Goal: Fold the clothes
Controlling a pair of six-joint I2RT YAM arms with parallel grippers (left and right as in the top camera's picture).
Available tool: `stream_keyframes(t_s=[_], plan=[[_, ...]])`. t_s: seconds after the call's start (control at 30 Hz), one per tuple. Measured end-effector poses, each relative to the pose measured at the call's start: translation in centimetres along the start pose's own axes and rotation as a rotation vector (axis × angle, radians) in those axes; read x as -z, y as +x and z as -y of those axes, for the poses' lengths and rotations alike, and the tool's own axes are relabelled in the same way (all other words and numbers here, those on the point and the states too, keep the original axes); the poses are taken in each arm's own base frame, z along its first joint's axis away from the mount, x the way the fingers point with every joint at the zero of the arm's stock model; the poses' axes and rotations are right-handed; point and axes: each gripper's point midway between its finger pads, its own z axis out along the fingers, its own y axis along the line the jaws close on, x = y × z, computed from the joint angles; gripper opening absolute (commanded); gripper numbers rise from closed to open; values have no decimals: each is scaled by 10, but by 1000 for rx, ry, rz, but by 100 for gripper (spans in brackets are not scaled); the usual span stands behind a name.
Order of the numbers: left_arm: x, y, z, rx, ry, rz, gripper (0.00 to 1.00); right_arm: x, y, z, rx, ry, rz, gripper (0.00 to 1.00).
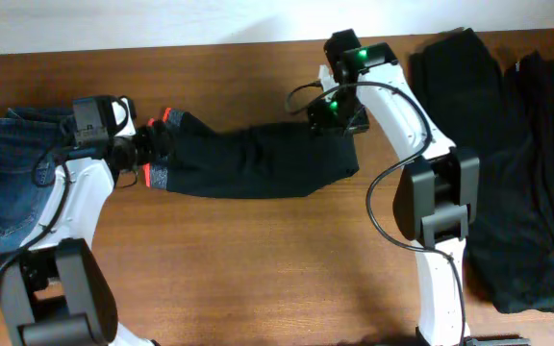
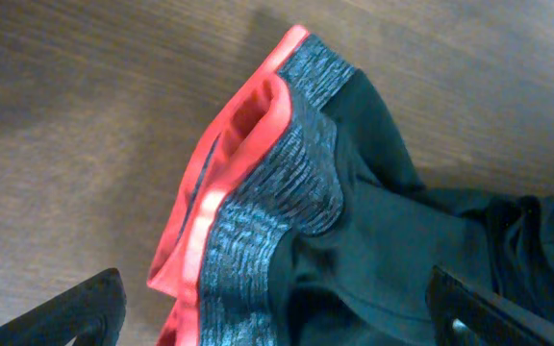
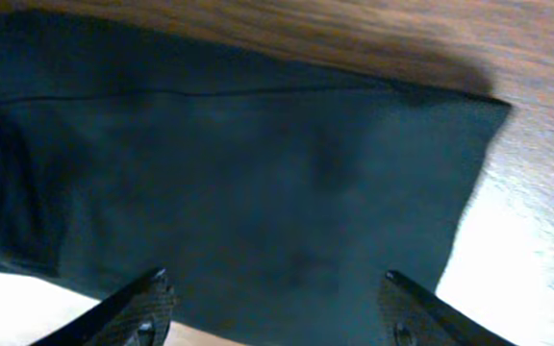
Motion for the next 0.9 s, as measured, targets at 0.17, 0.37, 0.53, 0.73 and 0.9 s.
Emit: stream_keyframes(t_s=[0.17, 0.37, 0.53, 0.73, 0.9], plan=[[-33, 10, -5, 8, 21, -38, 99, 1, 3, 5, -12, 2, -12, 72], [-67, 30, -11, 24, 49, -106, 89, 1, 3, 5, -12, 2, -14, 72], [-74, 36, -1, 41, 127, -136, 0, 1, 5, 5, -11, 3, -22, 72], [-75, 50, 9, 82, 234, -204, 0, 1, 9, 8, -2, 12, -39, 67], [-47, 28, -8, 125, 240, -141, 0, 5, 9, 27, -35, 26, -38, 67]])
